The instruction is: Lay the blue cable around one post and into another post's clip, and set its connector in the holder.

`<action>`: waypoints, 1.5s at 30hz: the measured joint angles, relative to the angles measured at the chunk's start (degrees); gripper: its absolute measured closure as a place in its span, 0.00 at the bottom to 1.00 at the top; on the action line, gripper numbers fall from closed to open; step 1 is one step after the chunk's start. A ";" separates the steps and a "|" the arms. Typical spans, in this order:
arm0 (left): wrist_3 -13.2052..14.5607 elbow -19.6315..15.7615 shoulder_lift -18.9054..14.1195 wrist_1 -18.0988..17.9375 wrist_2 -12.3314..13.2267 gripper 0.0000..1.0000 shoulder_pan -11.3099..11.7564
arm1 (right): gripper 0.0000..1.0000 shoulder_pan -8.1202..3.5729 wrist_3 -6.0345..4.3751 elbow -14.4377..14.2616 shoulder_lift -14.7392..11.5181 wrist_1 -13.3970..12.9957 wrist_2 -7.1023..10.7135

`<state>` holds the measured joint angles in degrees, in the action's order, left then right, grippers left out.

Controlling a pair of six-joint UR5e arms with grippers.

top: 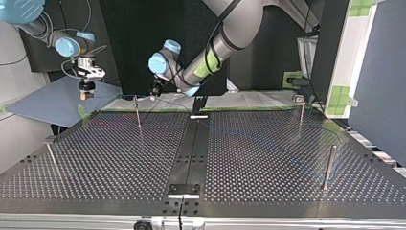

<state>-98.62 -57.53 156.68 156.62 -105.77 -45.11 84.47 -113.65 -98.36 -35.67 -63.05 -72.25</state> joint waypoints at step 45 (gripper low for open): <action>-3.18 -0.38 1.13 -1.36 2.93 1.00 2.64 | 1.00 1.24 -0.07 1.54 0.00 -0.80 0.62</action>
<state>-101.80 -57.91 157.81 155.26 -102.84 -42.46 85.70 -113.72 -96.82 -35.66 -63.85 -71.63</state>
